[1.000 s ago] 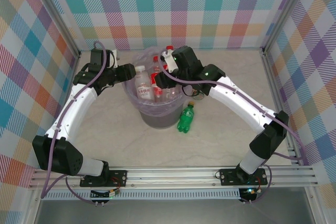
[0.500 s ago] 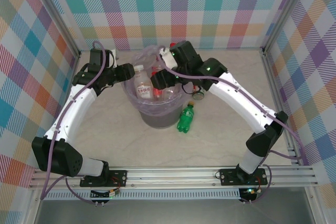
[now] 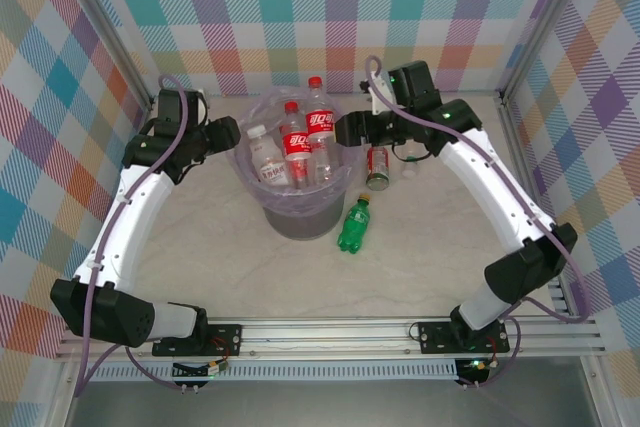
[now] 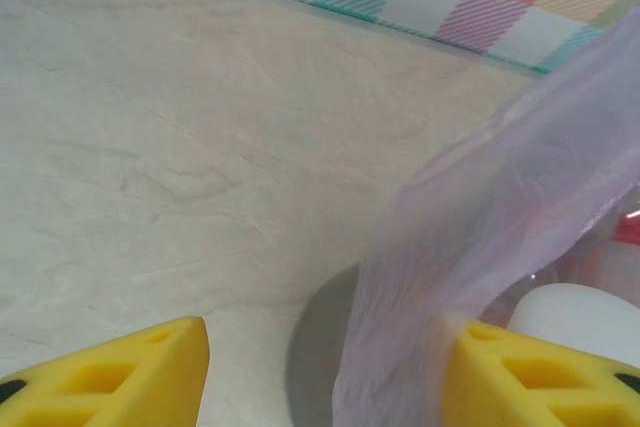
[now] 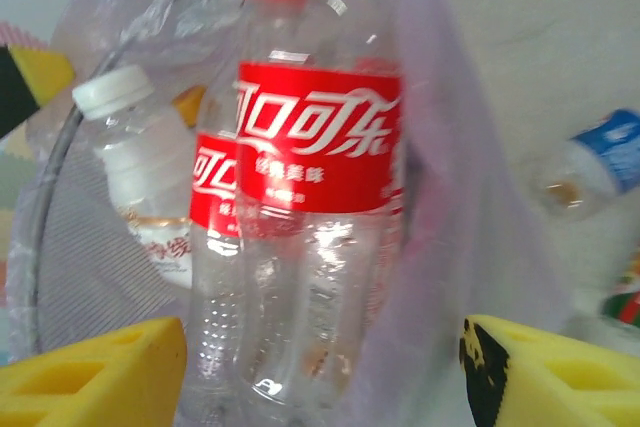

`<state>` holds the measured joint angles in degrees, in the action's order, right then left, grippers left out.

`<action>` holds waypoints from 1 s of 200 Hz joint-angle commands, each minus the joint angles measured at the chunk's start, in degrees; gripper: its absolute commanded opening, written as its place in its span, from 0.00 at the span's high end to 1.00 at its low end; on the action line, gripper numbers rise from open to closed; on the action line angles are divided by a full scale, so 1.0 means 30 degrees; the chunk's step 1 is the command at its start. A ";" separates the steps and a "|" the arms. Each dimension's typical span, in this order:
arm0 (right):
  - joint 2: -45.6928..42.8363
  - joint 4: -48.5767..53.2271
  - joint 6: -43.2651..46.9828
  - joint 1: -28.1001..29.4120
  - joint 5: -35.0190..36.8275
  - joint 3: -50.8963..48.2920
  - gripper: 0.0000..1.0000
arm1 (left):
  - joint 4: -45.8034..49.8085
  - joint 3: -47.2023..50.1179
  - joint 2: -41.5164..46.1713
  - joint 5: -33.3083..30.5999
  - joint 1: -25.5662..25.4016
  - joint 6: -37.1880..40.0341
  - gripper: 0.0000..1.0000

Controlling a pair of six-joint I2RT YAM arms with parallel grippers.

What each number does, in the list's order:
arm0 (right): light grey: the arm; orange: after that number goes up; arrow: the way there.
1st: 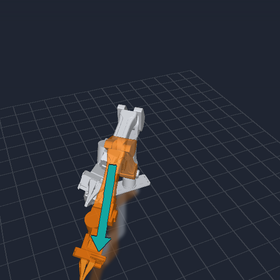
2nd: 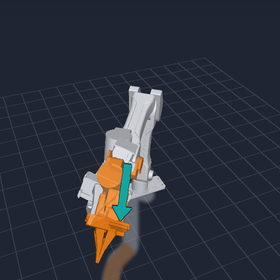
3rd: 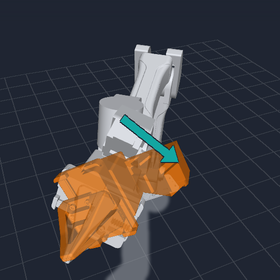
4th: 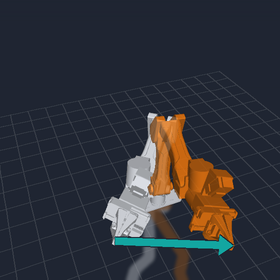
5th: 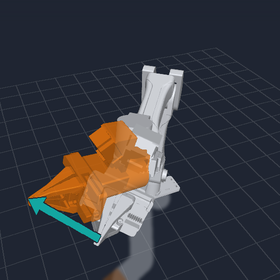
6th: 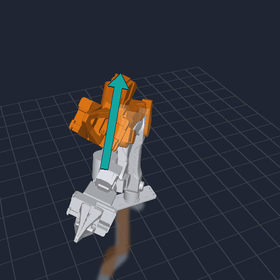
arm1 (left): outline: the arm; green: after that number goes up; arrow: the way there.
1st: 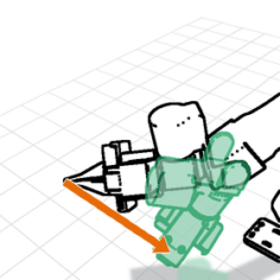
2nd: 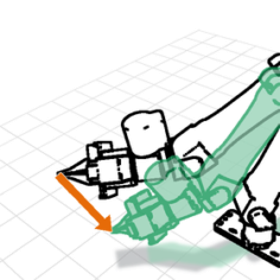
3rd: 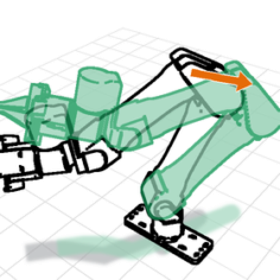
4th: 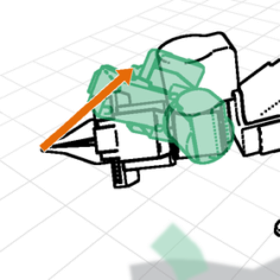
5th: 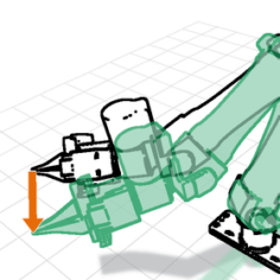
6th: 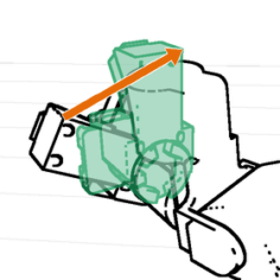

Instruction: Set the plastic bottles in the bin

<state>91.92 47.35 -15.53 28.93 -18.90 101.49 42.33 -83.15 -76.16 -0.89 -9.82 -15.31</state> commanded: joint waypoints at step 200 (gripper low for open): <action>-0.2347 -0.1778 0.0352 0.0647 0.2410 -0.2223 0.29 | -0.0156 0.1601 0.1260 0.1686 0.0798 -0.1143 0.29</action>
<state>87.92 40.14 -15.42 32.95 -15.53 97.56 45.01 -79.66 -72.38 1.58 -8.01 -17.50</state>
